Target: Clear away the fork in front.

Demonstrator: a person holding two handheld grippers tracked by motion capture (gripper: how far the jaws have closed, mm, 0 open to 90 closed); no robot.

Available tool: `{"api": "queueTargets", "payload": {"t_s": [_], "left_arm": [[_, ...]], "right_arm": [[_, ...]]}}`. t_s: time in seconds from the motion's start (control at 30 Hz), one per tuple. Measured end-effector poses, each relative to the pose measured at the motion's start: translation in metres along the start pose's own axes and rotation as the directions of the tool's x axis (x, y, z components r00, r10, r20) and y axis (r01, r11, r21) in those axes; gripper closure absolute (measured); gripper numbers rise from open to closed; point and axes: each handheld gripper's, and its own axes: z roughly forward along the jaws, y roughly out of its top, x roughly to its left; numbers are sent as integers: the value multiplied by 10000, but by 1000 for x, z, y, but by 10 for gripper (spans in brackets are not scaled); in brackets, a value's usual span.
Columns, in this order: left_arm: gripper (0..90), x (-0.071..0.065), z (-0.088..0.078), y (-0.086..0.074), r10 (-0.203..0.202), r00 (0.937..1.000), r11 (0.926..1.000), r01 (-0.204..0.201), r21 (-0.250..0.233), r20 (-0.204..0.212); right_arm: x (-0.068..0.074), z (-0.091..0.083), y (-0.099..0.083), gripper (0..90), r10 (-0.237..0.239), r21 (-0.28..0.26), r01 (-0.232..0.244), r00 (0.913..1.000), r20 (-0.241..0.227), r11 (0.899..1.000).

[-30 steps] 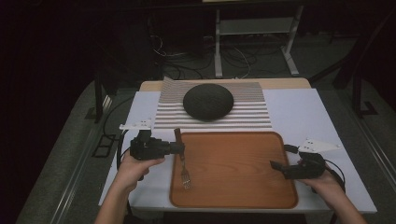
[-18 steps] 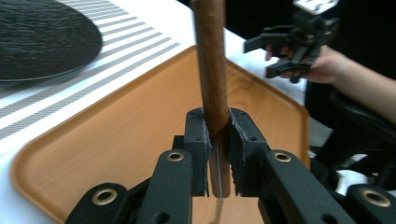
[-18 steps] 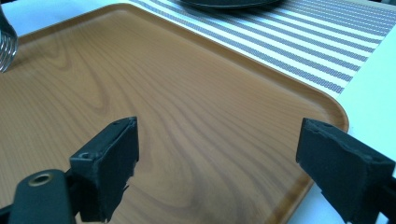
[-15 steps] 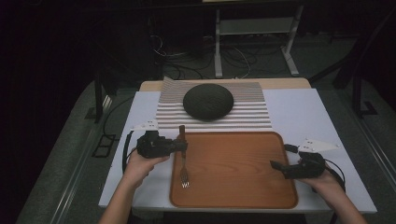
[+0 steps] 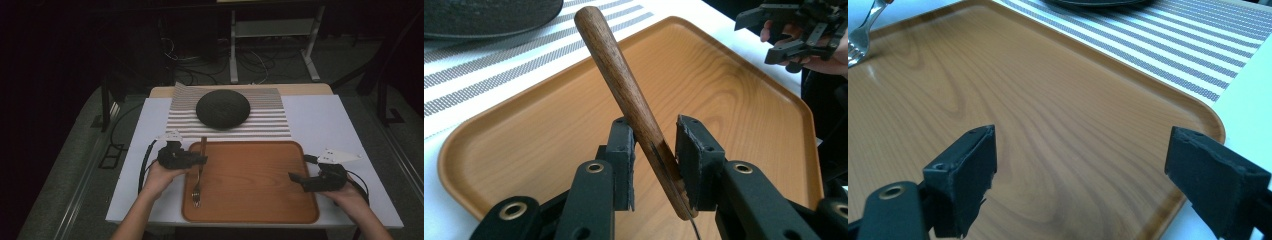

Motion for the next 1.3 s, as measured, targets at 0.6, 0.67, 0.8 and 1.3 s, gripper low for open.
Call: {"api": "queueTargets", "payload": {"t_s": [0.6,0.67,0.8,1.3], "left_arm": [[687,2,37,-12,30,10000,9877,-30,1565,-2],[683,1,38,-13,107,9999,9862,-102,1653,-24],[660,1,40,-14,170,9999,9841,-171,1770,24],[896,-17,40,-5,805,9957,9878,-858,1303,450]], "right_arm": [[0,-1,-1,134,-24,20,24,10000,30,10000],[0,0,0,134,-42,49,42,10000,21,10000],[1,1,0,134,-40,60,40,10000,-1,10000],[2,0,0,134,-85,66,85,10000,13,9999]]}}
